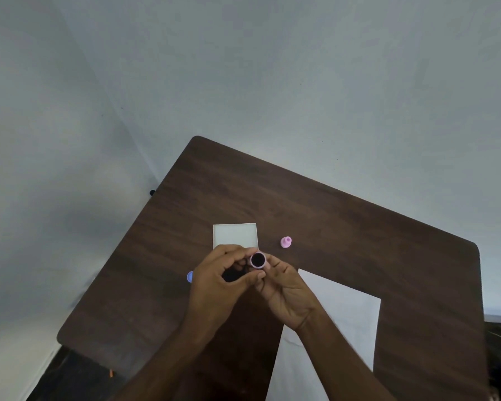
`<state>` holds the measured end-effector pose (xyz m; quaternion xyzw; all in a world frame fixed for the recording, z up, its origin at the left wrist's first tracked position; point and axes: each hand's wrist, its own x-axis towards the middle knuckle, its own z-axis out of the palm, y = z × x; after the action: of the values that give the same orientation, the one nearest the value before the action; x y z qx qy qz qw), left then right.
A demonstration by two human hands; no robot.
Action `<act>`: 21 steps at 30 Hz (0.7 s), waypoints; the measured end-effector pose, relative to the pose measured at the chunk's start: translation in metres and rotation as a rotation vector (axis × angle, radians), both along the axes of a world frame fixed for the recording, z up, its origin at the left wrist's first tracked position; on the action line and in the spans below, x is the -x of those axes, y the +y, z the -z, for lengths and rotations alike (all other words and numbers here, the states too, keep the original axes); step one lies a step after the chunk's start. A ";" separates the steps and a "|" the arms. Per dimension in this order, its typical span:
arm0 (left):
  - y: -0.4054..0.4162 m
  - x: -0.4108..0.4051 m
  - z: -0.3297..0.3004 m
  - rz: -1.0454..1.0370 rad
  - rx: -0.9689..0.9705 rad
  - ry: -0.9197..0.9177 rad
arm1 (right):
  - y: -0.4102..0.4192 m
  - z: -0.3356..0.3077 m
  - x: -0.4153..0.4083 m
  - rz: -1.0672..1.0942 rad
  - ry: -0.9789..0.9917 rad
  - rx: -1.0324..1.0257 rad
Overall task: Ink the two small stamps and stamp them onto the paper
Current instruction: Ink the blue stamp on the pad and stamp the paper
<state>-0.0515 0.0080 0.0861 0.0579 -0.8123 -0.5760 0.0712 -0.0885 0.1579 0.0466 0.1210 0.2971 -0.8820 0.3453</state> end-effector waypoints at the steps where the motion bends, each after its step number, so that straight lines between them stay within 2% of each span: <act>1: 0.000 0.000 0.000 0.000 0.001 0.010 | 0.000 -0.001 0.000 -0.003 0.005 -0.002; 21: -0.008 0.004 -0.005 0.006 0.051 0.007 | -0.008 0.001 0.001 -0.037 -0.016 0.060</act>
<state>-0.0551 -0.0003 0.0912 0.0516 -0.8265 -0.5556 0.0737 -0.0891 0.1496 0.0460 0.1124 0.2700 -0.8829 0.3673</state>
